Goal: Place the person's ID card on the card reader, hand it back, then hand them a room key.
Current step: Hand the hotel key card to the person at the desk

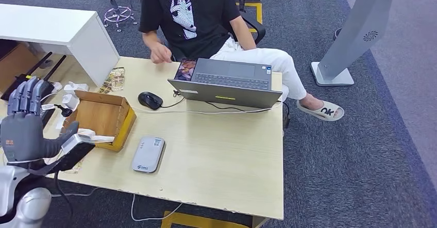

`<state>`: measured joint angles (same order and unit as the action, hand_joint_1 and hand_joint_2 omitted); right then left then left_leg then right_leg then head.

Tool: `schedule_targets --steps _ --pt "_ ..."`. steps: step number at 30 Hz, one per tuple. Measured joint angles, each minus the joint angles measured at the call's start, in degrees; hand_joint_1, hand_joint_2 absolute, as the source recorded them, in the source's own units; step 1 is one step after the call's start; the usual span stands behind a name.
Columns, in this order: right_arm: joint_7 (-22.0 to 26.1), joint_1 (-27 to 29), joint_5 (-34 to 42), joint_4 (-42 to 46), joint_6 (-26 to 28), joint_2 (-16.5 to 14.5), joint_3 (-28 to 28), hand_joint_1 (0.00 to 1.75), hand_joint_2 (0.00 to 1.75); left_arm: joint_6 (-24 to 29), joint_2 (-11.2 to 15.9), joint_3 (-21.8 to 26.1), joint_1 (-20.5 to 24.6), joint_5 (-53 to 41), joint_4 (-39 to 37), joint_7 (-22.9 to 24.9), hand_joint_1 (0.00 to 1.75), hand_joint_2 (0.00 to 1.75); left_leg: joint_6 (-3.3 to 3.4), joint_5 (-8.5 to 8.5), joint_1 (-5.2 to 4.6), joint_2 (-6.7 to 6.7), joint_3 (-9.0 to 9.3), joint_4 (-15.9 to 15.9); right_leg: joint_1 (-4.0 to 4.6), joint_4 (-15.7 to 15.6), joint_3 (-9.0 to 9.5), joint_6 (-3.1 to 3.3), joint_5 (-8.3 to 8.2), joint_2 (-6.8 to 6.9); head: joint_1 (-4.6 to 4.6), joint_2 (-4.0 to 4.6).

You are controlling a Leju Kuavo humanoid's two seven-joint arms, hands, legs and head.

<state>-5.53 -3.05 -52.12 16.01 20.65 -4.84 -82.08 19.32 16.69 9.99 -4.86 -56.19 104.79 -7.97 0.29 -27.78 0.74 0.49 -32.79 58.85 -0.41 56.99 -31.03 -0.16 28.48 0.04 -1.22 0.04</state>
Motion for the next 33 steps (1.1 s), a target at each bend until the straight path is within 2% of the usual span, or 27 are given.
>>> schedule_targets --steps 4,7,12,16,20,24,29,33 --pt "0.47 0.09 1.14 0.15 0.01 -0.75 -1.19 0.0 1.75 -3.76 0.18 0.0 -6.18 -0.39 3.47 0.2 0.0 1.75 0.0 0.0 0.01 -0.02 0.0 0.0 0.0 0.0 0.0 0.0 0.01 0.02 -0.01 0.0" --pt "0.7 0.09 1.67 0.32 -0.03 -1.14 -1.84 0.0 1.75 -6.58 0.91 0.0 -9.15 -1.79 5.35 0.86 0.0 1.75 0.0 0.0 0.01 -0.05 0.0 0.0 0.01 0.0 0.03 0.0 0.01 0.07 0.0 0.0" --pt "0.81 0.1 2.8 0.63 -0.09 -1.7 -2.93 0.0 1.75 -11.51 4.84 -0.02 -13.08 -11.1 7.53 4.49 0.0 1.75 -0.01 0.02 0.04 -0.07 0.02 0.0 0.03 0.01 0.03 0.0 0.01 0.08 0.0 0.01" --pt "0.79 0.07 3.09 0.93 -0.2 -2.21 -3.47 0.0 1.75 -13.22 8.13 -0.11 -14.31 -13.55 8.04 6.76 0.0 1.75 -0.03 0.04 0.05 -0.08 0.02 -0.01 0.03 0.01 0.04 0.0 0.01 0.09 -0.01 0.0" --pt "0.53 0.06 2.81 1.08 -0.42 -2.45 -3.64 0.0 1.75 -13.41 9.76 -0.28 -13.55 -15.89 7.58 10.05 0.0 1.75 -0.03 0.04 0.04 -0.1 0.03 0.0 0.02 0.01 0.04 0.0 0.01 0.09 0.0 0.0" --pt "-0.01 0.03 1.62 1.14 -1.0 -2.45 -3.62 0.0 1.75 -12.84 10.32 -0.4 -10.15 -19.38 2.4 13.42 0.0 1.75 -0.02 0.05 0.03 -0.12 0.03 0.0 0.02 0.01 0.07 0.0 0.0 0.12 0.0 0.0" --pt "-0.22 -0.01 0.38 1.21 -1.75 -2.33 -3.48 0.0 1.75 -11.73 10.01 -0.46 -4.9 -21.3 -6.79 13.57 0.0 1.75 -0.03 0.09 0.04 -0.12 0.04 0.0 0.02 0.01 0.08 0.04 -0.05 0.12 -0.01 0.0" --pt "-0.22 -0.04 0.15 1.22 -1.9 -2.12 -3.24 0.0 1.75 -11.39 9.47 -0.61 -2.45 -21.84 -11.79 13.48 0.0 1.75 -0.03 0.09 0.04 -0.1 0.04 0.0 0.02 0.01 0.06 0.05 -0.05 0.1 -0.01 0.0"
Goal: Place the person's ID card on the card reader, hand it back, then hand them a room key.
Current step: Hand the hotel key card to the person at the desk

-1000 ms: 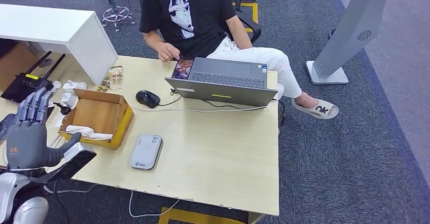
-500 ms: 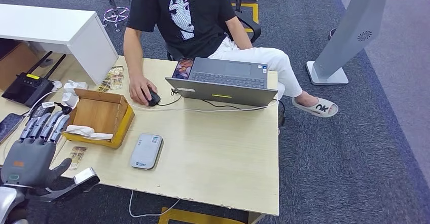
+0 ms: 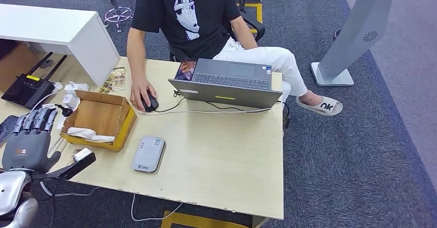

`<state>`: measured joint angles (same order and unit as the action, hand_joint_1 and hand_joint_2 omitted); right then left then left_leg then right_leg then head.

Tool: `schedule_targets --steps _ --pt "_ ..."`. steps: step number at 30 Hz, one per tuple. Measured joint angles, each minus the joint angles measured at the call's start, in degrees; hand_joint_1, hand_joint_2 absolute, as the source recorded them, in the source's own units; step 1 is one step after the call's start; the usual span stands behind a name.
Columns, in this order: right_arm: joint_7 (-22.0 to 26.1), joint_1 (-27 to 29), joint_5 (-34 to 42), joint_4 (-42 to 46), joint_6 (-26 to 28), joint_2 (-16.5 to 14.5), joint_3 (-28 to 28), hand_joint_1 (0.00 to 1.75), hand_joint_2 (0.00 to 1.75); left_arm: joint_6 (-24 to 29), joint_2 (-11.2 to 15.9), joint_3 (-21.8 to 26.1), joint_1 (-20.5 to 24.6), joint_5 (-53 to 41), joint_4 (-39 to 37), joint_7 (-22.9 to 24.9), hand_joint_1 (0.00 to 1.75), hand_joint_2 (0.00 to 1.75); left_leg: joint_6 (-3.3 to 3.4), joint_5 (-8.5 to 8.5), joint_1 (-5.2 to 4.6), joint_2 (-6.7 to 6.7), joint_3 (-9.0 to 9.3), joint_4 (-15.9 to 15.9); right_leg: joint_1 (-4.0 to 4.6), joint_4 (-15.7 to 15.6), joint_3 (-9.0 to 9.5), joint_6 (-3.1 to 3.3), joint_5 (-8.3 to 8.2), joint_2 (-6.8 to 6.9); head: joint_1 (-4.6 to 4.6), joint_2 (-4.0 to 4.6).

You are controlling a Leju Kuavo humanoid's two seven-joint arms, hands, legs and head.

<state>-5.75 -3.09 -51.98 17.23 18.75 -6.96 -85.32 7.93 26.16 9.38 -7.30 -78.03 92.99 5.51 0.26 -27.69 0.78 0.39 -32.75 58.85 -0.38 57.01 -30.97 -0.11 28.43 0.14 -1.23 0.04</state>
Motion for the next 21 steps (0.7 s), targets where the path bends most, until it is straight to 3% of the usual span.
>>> schedule_targets --steps 9,21 --pt "0.14 -0.02 -0.25 0.04 -0.04 0.2 0.14 0.0 1.75 0.1 -0.66 -0.69 1.85 -0.26 -4.2 -0.03 0.0 1.75 0.0 0.0 -0.01 -0.01 -0.02 0.0 0.0 -0.01 -0.03 0.0 0.0 0.01 0.01 0.0" --pt "0.27 -0.24 -1.55 0.04 -0.33 0.95 0.96 0.0 1.75 2.86 -3.15 -4.38 7.5 -1.19 -13.04 -1.0 0.0 1.75 -0.03 0.03 -0.01 0.0 0.0 0.0 0.0 -0.01 -0.02 0.05 -0.05 0.0 0.01 0.0"
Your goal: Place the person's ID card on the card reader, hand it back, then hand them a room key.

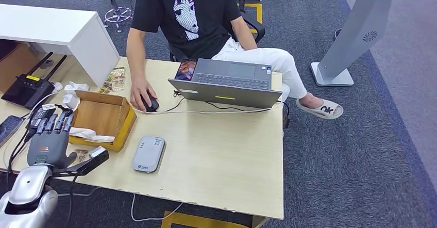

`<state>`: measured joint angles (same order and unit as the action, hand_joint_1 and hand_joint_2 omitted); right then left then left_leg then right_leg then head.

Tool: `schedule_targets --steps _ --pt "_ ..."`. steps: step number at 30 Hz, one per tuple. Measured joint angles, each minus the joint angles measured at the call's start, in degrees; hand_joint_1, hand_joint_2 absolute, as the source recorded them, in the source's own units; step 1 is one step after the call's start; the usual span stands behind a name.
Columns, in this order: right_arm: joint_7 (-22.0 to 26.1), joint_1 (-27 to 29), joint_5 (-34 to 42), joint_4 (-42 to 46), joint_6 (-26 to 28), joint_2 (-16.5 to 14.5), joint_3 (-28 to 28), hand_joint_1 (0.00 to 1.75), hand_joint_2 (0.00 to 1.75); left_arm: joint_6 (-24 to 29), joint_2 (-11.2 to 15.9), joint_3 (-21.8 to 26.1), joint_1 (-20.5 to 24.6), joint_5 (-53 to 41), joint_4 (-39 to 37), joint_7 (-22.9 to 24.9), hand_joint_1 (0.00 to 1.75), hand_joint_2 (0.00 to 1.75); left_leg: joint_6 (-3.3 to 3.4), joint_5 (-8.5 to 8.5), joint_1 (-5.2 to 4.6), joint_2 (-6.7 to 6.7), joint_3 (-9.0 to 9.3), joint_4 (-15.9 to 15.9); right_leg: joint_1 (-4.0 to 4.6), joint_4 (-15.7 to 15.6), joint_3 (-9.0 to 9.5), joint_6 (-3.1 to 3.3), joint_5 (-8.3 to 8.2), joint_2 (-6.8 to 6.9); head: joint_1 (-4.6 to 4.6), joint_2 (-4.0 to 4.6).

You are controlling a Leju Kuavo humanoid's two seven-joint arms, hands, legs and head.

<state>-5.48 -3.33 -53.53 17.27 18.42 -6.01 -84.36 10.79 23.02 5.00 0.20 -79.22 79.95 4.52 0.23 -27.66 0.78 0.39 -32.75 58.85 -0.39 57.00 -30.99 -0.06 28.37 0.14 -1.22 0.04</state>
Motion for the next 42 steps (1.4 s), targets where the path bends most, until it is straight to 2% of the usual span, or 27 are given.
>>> schedule_targets --steps 7,13,23,27,30,34,38,39,42 --pt "0.08 -0.02 -0.48 -0.08 -0.15 0.25 0.25 0.0 1.75 4.31 -1.61 -1.7 1.68 1.03 -1.53 -1.73 0.0 1.75 0.0 0.0 0.0 0.0 -0.01 0.0 0.0 0.0 -0.01 0.0 0.0 0.0 -0.01 0.01" --pt "0.17 -0.01 -0.61 -0.17 -0.19 0.42 0.38 0.0 1.75 5.3 -2.95 -2.33 1.99 2.11 -1.62 -2.51 0.0 1.75 0.0 0.0 0.0 0.0 -0.01 0.0 0.0 0.0 -0.02 0.0 0.0 0.0 -0.01 0.0" --pt "0.43 -0.02 -0.97 -0.24 -0.35 0.73 0.58 0.0 1.75 2.96 -3.76 -2.33 2.5 7.93 -1.85 -4.12 0.0 1.75 0.0 0.0 0.0 0.0 -0.01 0.0 0.0 0.0 -0.01 0.0 0.0 -0.01 0.0 0.01" --pt "0.29 -0.02 -1.0 -0.27 -0.57 0.89 0.58 0.0 1.75 -1.0 -3.46 -2.33 2.85 10.27 -2.46 -4.06 0.0 1.75 0.0 0.0 0.01 0.01 -0.01 0.0 0.0 0.0 0.0 0.0 0.0 -0.01 -0.01 0.0" --pt "0.09 -0.01 -0.98 -0.31 -0.64 1.04 0.58 0.0 1.75 -3.9 -2.51 -2.33 2.9 11.72 -2.98 -3.96 0.14 1.75 0.0 0.0 0.01 0.01 -0.01 0.0 0.0 0.01 -0.01 0.0 0.0 -0.01 -0.01 0.0" --pt "0.11 -0.04 -0.97 -0.33 -0.73 1.14 0.58 0.0 1.75 -5.0 -1.44 -2.33 2.93 12.37 -3.44 -3.9 0.35 1.75 0.0 0.0 0.01 0.0 -0.01 0.0 0.01 0.01 -0.01 0.0 0.0 -0.01 0.0 0.0" --pt "0.25 -0.04 -0.97 -0.34 -0.76 1.17 0.58 0.0 1.75 -5.36 -1.11 -2.33 2.98 12.49 -3.84 -3.88 0.73 1.75 0.0 0.0 0.01 0.0 -0.01 0.0 0.0 0.01 0.0 0.0 0.0 -0.01 0.0 0.01" --pt "0.27 -0.04 -0.99 -0.35 -0.76 1.17 0.58 0.0 1.75 -5.4 -1.08 -2.33 2.99 12.49 -3.95 -3.88 0.75 1.75 0.0 0.0 0.0 0.01 -0.01 0.0 0.0 0.0 0.0 0.0 0.0 -0.01 0.0 0.01" --pt "0.28 -0.04 -1.1 -0.36 -0.75 1.2 0.58 0.0 1.75 -5.18 -1.05 -2.33 2.99 12.48 -4.35 -3.89 0.58 1.75 0.0 0.0 0.0 0.01 -0.01 0.0 0.0 0.0 -0.01 0.0 0.0 -0.01 0.0 0.0"
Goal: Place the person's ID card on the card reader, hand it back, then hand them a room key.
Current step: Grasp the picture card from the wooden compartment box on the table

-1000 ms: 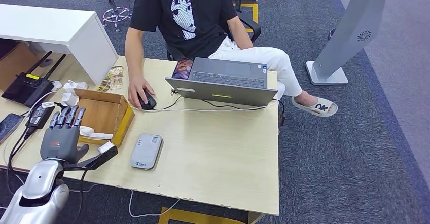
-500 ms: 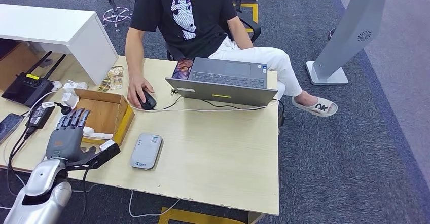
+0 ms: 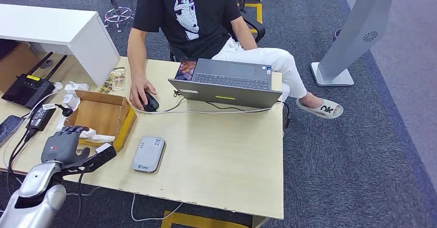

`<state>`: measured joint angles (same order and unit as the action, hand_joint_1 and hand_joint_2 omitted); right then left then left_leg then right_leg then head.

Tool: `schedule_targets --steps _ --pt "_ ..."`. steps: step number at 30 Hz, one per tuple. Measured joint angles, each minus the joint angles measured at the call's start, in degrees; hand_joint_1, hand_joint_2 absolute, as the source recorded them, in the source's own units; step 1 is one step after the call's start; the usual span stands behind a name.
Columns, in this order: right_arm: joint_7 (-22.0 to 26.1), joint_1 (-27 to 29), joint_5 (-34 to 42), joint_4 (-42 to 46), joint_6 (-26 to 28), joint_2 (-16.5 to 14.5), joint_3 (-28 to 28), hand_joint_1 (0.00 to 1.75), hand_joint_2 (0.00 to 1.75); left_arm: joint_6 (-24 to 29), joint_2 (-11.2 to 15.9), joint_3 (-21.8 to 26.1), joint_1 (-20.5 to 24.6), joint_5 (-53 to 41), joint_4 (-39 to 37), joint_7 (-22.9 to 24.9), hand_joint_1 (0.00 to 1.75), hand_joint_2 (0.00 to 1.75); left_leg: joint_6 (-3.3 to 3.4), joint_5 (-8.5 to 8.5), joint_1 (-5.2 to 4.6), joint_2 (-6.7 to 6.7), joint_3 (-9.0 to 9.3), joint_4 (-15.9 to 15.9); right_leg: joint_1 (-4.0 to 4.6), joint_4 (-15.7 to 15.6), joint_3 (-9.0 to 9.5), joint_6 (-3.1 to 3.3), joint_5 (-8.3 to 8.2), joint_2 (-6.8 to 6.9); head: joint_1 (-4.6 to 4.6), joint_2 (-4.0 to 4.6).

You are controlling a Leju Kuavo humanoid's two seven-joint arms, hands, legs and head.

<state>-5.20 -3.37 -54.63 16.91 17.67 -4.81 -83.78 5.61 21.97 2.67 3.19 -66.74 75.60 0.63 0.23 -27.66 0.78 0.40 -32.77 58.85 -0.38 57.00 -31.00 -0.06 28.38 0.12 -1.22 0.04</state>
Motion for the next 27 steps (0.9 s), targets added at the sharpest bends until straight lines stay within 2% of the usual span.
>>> schedule_targets --steps 1,4,12,13,18,27 --pt "-0.01 0.0 -0.03 -0.01 0.02 0.01 0.0 0.0 1.75 0.2 -0.01 0.0 0.0 -0.03 -0.16 -0.01 0.56 1.75 0.0 0.0 0.0 0.0 0.0 0.0 0.0 0.0 0.0 0.0 0.0 0.0 0.0 0.0" --pt "-0.03 0.0 -0.08 -0.02 0.1 0.01 0.0 0.0 1.75 0.84 -0.04 0.0 0.01 -0.19 -0.54 -0.07 0.65 1.75 0.0 0.0 0.0 0.0 0.0 0.0 0.0 0.0 0.0 0.0 0.0 0.0 0.0 0.0" --pt "-0.04 0.0 -0.15 -0.04 0.15 0.01 0.0 0.0 1.75 1.43 -0.34 0.0 0.04 -0.27 -0.79 -0.17 0.65 1.75 0.0 0.0 0.01 0.01 0.0 0.0 0.0 0.0 -0.01 0.0 0.0 0.0 0.0 0.0" --pt "-0.04 0.0 -0.15 -0.04 0.15 0.01 0.0 0.0 1.75 1.43 -0.36 0.0 0.04 -0.27 -0.81 -0.17 0.63 1.75 0.0 0.0 0.01 0.01 0.0 0.0 0.0 0.0 -0.01 0.0 0.0 0.0 0.0 0.0" --pt "-0.04 0.0 -0.15 -0.04 0.16 0.03 0.0 0.0 1.75 1.57 -0.55 0.0 0.05 -0.28 -0.85 -0.19 0.33 1.75 0.0 0.0 0.01 0.01 0.0 0.0 0.0 0.0 -0.01 0.0 0.0 0.0 -0.01 0.0" --pt "-0.04 0.0 -0.23 -0.04 0.27 0.03 0.0 0.0 1.75 3.37 -1.15 -0.09 0.14 -1.58 -0.85 -0.24 0.26 1.75 0.0 0.0 0.01 0.01 0.01 0.0 0.0 0.0 -0.01 0.0 0.0 -0.01 0.0 0.0"
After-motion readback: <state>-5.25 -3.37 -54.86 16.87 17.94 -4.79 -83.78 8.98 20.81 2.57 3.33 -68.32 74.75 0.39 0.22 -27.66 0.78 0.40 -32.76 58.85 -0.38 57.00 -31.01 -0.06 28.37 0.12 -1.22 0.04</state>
